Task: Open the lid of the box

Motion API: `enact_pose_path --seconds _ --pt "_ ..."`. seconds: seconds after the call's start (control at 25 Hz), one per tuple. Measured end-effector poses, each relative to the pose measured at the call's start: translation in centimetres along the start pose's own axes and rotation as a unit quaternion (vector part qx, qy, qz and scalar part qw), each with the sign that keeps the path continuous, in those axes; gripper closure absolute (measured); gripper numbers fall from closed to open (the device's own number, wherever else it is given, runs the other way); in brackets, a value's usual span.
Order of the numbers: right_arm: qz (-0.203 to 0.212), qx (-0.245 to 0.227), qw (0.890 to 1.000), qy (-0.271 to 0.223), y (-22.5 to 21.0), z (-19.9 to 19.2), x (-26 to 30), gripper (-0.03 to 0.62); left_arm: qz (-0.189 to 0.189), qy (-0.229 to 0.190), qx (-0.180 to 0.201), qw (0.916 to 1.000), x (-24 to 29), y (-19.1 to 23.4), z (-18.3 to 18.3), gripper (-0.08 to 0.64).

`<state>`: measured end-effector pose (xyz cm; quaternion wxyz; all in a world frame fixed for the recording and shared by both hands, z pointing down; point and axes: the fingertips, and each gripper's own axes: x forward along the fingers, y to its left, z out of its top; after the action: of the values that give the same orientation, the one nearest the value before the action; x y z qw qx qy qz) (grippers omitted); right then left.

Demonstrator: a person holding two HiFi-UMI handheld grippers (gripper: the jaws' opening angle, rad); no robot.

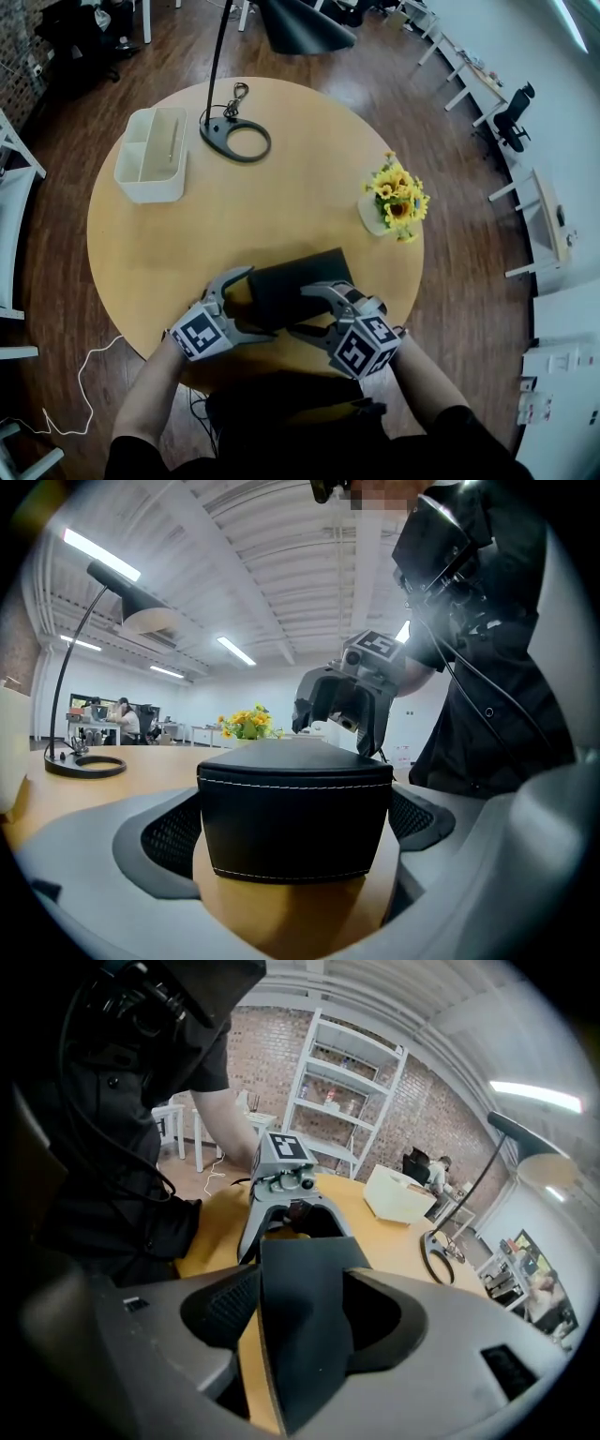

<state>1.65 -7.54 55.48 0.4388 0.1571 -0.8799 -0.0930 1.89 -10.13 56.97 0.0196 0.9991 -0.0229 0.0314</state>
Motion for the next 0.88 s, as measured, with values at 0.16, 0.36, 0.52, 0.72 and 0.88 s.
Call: enact_pose_path --seconds 0.16,0.36,0.52,0.72,0.88 --pt "-0.004 -0.03 1.0 0.005 -0.4 0.2 0.0 0.272 -0.002 0.001 0.001 1.0 0.0 0.1 -0.2 -0.049" --pt "-0.022 -0.062 0.998 0.009 -0.3 0.6 -0.3 0.273 0.001 0.004 -0.011 0.9999 -0.1 0.1 0.2 -0.048" --pt "-0.023 -0.043 0.999 -0.012 -0.7 1.4 -1.2 0.284 -0.002 0.006 -0.006 1.0 0.0 0.0 -0.2 -0.046" --pt "-0.042 0.005 0.997 -0.068 -3.2 3.6 -4.0 0.307 -0.002 0.013 -0.026 0.9996 -0.1 0.1 -1.0 -0.039" --pt "-0.065 0.017 0.993 -0.093 -6.4 5.4 -5.3 0.328 0.002 0.039 -0.037 0.9986 -0.1 0.2 -1.4 -0.033"
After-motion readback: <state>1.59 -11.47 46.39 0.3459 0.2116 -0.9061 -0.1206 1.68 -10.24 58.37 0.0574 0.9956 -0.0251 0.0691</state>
